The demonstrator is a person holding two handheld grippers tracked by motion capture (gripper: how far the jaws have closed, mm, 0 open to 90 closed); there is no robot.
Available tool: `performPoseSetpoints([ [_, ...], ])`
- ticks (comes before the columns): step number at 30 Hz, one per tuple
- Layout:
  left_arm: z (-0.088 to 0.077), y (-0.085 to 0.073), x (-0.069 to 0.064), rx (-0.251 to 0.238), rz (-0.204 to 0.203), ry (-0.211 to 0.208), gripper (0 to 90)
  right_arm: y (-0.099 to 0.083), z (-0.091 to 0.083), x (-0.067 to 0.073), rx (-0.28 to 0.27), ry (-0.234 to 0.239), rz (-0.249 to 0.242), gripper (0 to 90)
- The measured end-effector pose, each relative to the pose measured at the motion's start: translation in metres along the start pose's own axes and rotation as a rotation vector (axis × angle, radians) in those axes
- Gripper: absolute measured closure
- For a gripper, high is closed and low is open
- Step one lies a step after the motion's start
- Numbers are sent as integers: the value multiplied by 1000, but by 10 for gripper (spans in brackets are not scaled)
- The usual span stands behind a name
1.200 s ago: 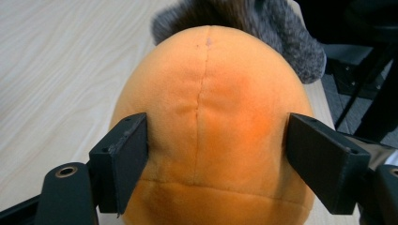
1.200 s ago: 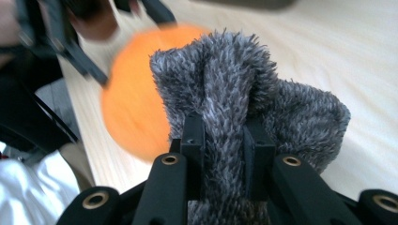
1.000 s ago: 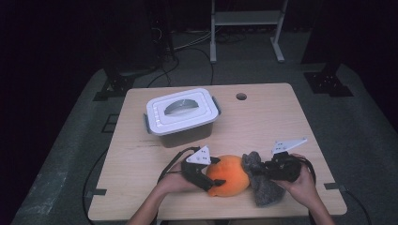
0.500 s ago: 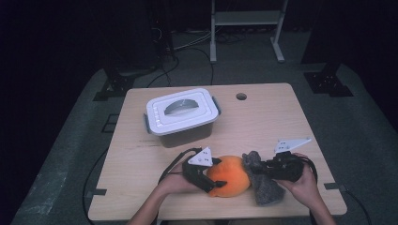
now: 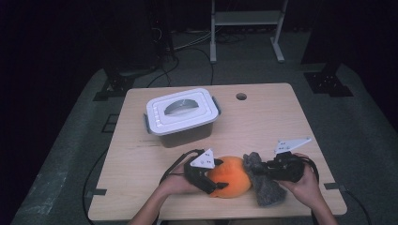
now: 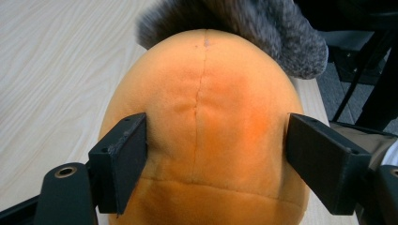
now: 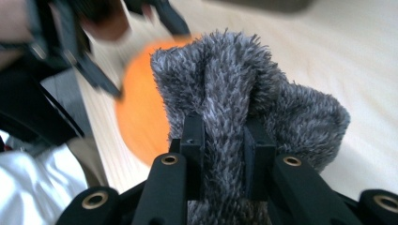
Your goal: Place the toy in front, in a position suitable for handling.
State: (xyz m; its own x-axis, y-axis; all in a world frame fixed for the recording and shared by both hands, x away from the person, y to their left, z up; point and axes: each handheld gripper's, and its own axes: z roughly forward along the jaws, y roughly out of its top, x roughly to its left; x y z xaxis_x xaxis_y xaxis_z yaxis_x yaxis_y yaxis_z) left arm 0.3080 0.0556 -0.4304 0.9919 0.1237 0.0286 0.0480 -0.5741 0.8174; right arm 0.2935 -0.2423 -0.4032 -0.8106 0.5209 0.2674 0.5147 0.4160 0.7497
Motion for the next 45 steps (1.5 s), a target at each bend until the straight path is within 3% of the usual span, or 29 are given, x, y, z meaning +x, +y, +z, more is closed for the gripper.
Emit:
performPoseSetpoints([
  [3,1,2,-2,5,8,2,213,7,1,6,-16,1,-29,733],
  [8,-1,6,-2,-3,3,-9,163,1,15,7,49,19,-30,731],
  [10,-3,8,0,10,-9,9,108,-1,13,5,58,24,-23,731],
  [12,-4,8,3,28,-35,26,77,-4,12,4,70,28,-18,731],
  [17,2,-1,10,56,-122,-19,49,-10,11,-1,95,58,1,731],
  [19,3,-2,9,55,-113,-25,63,-10,10,-2,104,62,5,731],
  [21,3,-2,8,60,-93,-14,131,-9,9,-1,110,60,5,733],
  [24,2,1,6,51,-71,-5,185,-2,3,4,81,27,-28,741],
  [27,5,8,-2,56,-3,9,186,9,-3,14,26,16,-61,744],
  [30,10,15,-10,81,50,25,184,20,0,28,25,2,-113,743],
  [33,11,13,-11,90,57,28,184,22,8,35,52,-5,-142,742],
  [40,9,9,-6,70,29,22,188,8,4,18,63,18,-80,742],
  [45,5,10,-5,59,31,41,245,-4,-4,2,83,-2,-23,741],
])
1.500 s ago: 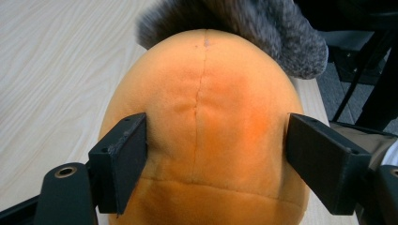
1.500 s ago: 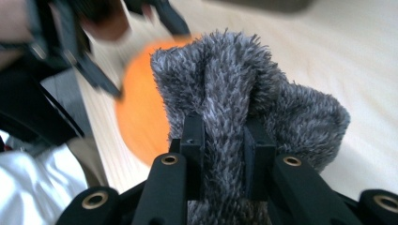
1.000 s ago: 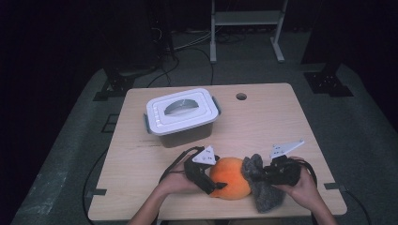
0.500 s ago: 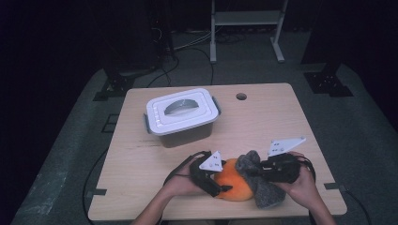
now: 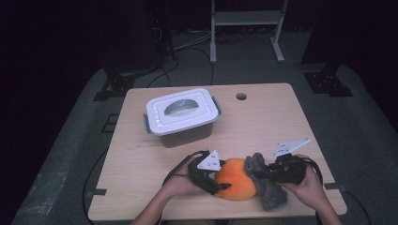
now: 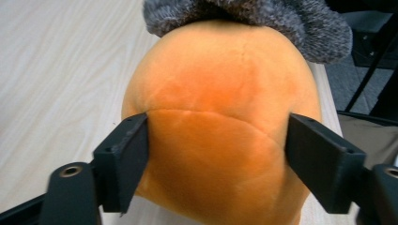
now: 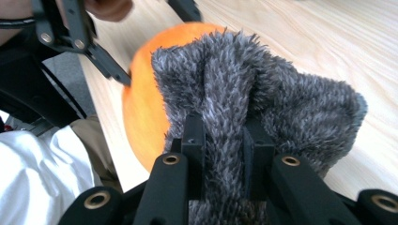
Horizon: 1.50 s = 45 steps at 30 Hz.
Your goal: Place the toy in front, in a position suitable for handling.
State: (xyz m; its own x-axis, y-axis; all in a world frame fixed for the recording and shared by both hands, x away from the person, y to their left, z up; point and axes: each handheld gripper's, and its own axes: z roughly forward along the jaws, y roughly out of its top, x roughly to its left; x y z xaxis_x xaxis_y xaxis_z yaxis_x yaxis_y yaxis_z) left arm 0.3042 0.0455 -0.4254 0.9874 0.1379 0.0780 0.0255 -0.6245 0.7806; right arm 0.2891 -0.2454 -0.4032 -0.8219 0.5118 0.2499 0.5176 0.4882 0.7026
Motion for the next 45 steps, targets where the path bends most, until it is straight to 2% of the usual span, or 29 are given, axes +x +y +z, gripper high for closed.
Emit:
performPoseSetpoints([
  [2,0,-1,1,-1,-14,-7,248,-1,-4,-2,-1,-14,8,742],
  [4,1,-1,1,-2,-14,-9,238,3,-10,2,-21,-26,-8,744],
  [6,1,-1,1,-1,-15,-11,223,9,-16,7,-60,-12,-18,744],
  [8,2,-1,2,-3,-30,-13,186,15,-18,13,-74,0,-43,744],
  [9,2,-1,3,-4,-39,-16,153,16,-15,16,-68,3,-57,743],
  [10,3,-2,4,-6,-67,-24,126,17,-13,17,-55,5,-58,743],
  [13,9,-6,8,21,-119,-50,35,12,2,15,12,8,-52,743],
  [15,13,-9,9,19,-137,-61,22,7,9,10,17,41,-23,743],
  [17,12,-9,11,7,-144,-70,28,6,8,8,12,43,-15,743],
  [18,12,-9,11,5,-140,-72,48,7,8,8,13,39,-14,743],
  [21,9,-8,6,-1,-87,-38,224,7,7,7,11,37,-14,744],
  [23,5,-5,5,-13,-69,-16,300,8,5,8,-2,26,-21,745],
  [25,2,-1,5,-25,-34,28,333,10,1,8,-24,9,-25,744],
  [26,-1,1,5,-28,-2,73,336,11,-1,8,-31,-2,-23,744],
  [29,-4,4,4,-20,20,123,326,13,-3,5,-54,-33,-12,746],
  [31,-1,3,2,-5,21,121,291,15,-5,6,-87,-33,-7,746],
  [34,3,6,-3,-16,23,113,238,22,-5,17,-119,-23,-44,746],
  [36,4,8,-5,-16,28,113,199,27,-1,25,-110,-22,-76,744],
  [38,4,8,-7,-2,47,117,201,29,8,29,-78,-29,-102,742],
  [41,3,6,-6,-6,38,109,214,25,16,27,-41,-30,-109,745],
  [43,2,5,-4,-22,20,100,215,21,13,21,-40,-34,-96,746],
  [45,2,6,-3,-31,10,94,221,16,7,15,-34,-61,-70,746],
])
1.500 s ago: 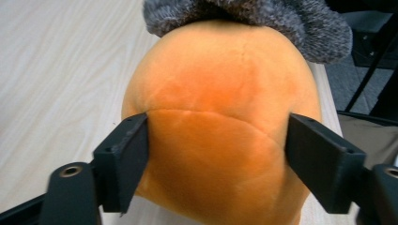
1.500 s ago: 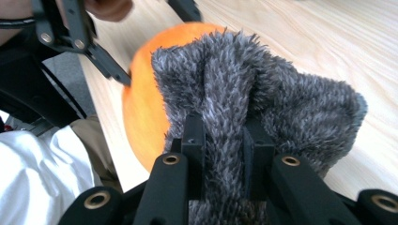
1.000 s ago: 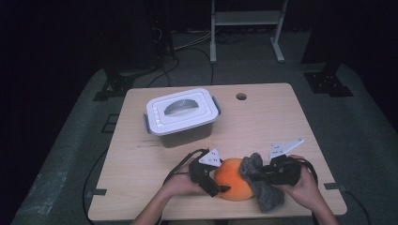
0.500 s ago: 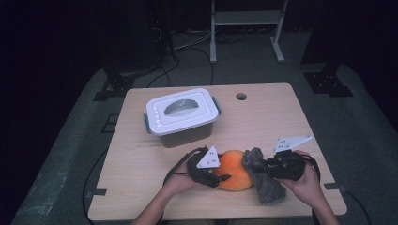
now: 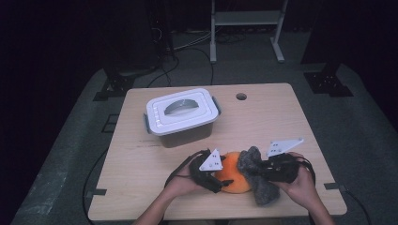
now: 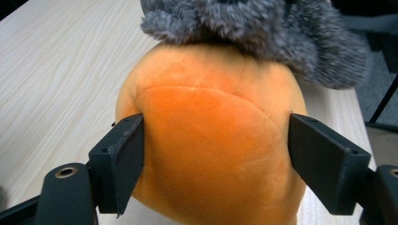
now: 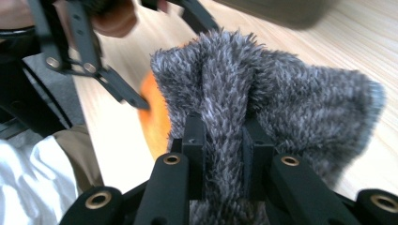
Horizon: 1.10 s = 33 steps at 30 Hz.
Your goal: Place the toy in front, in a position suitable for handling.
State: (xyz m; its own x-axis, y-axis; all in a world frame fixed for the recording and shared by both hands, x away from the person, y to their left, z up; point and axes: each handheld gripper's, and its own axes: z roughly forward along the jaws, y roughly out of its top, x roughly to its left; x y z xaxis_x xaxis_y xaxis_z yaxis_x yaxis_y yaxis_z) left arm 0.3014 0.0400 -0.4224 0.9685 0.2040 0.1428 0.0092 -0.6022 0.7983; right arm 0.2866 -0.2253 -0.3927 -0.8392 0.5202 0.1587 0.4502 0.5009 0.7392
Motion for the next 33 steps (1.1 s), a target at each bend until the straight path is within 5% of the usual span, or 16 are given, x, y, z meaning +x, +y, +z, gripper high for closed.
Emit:
performPoseSetpoints([
  [3,1,1,-1,-1,10,1,223,0,-5,1,-10,-13,4,746],
  [10,4,5,-9,5,37,-3,220,17,5,23,-26,6,-70,745],
  [22,2,-3,0,5,-8,-29,215,-5,-2,-3,-13,-4,22,743],
  [27,2,-2,-3,13,12,-26,217,2,-6,5,-29,-10,-6,743],
  [33,1,-10,5,24,-32,-40,218,1,-1,6,-8,-6,-18,741],
])
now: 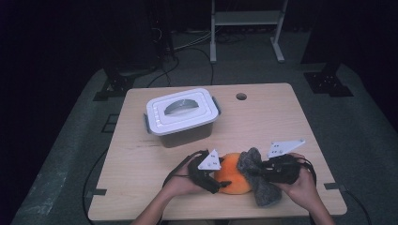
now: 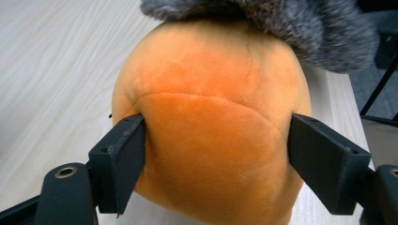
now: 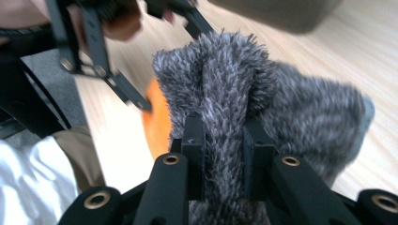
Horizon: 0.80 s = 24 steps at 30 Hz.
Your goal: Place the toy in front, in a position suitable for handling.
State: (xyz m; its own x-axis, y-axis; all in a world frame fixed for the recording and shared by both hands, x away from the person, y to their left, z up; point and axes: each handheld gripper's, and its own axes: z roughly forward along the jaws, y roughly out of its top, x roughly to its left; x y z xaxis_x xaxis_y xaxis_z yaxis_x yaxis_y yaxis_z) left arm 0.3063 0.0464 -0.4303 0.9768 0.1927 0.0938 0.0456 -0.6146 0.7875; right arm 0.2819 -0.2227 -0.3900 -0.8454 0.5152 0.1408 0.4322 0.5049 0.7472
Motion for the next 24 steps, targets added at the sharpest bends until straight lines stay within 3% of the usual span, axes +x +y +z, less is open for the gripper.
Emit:
performPoseSetpoints([
  [3,0,-2,2,-3,-12,-7,216,-7,0,-10,-2,9,43,740],
  [6,0,1,1,4,1,-7,195,-11,-1,-14,-1,4,62,740],
  [13,1,8,2,-45,-36,3,89,-9,7,-6,24,42,29,739],
  [15,2,7,1,-46,-35,-2,100,-9,7,-6,26,45,29,738],
  [18,2,5,-1,-31,-10,-3,196,-11,5,-9,23,53,38,739],
  [24,1,5,-4,-19,6,-15,212,-4,-3,-7,-40,35,41,739],
])
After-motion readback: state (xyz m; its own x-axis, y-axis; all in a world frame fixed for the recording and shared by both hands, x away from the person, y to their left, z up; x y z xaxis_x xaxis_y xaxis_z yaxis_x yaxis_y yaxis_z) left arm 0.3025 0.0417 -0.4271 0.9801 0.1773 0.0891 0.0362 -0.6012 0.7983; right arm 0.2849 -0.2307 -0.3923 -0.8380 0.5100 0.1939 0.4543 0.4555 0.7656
